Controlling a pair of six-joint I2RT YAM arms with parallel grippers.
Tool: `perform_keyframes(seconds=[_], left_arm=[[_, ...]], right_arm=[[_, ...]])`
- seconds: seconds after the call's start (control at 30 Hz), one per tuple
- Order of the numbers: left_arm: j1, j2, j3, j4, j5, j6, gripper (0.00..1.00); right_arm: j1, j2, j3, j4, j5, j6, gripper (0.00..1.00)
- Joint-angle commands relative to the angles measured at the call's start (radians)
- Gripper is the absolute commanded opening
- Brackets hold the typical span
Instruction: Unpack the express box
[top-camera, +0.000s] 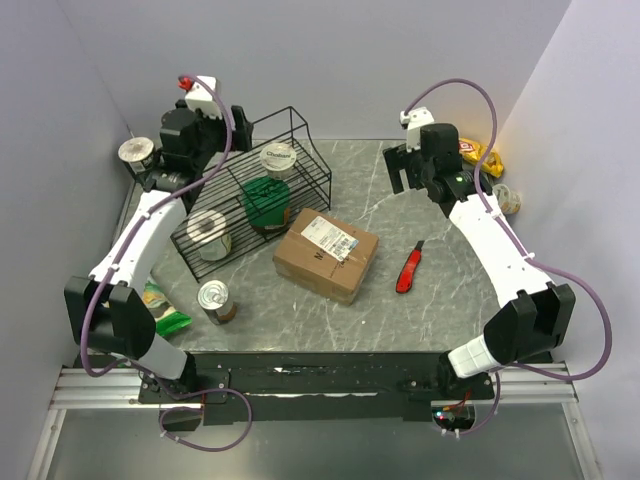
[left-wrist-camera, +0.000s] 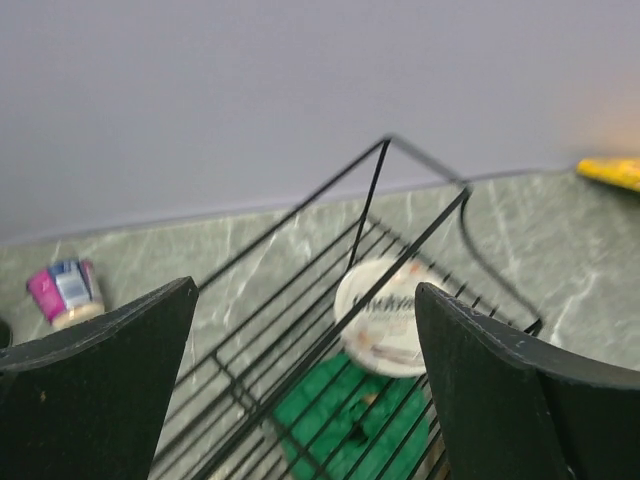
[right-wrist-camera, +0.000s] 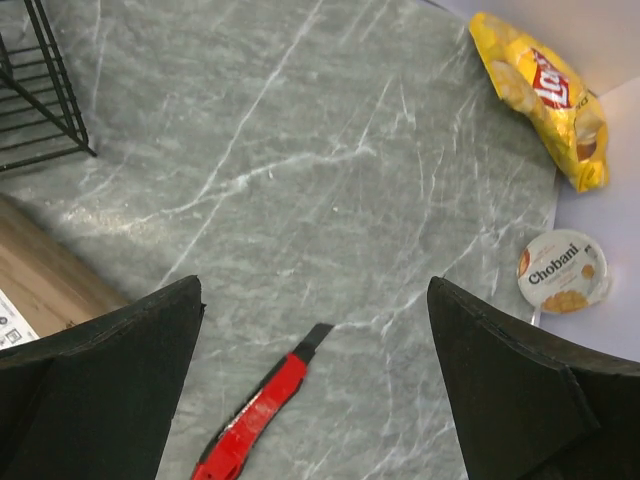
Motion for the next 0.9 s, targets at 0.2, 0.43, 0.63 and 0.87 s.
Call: perform_keyframes(seconds=[0.2, 0.43, 0.63, 0.87], left_arm=[[-0.059, -0.059, 0.157, -0.019, 0.350, 0.170, 0.96], [-0.159, -0.159, -0.039, -0.304, 0.479, 0.450, 0.96], [-0.159, -0.279, -0.185, -0.518, 0.443, 0.580, 0.97], [-0.104, -0.230, -0.165, -0.758, 0.459, 0.523, 0.90]], right_arm=[[0.004, -0.002, 0.038, -0.060, -0.144, -0.144, 1.00], [0.005, -0.011, 0.019, -0.109, -0.283, -0.167, 1.00], [0.004, -0.019, 0.005, -0.133, -0.381, -0.131, 1.00], [0.004, 0.021, 0.022, -0.140, -0.441, -0.092, 0.98]])
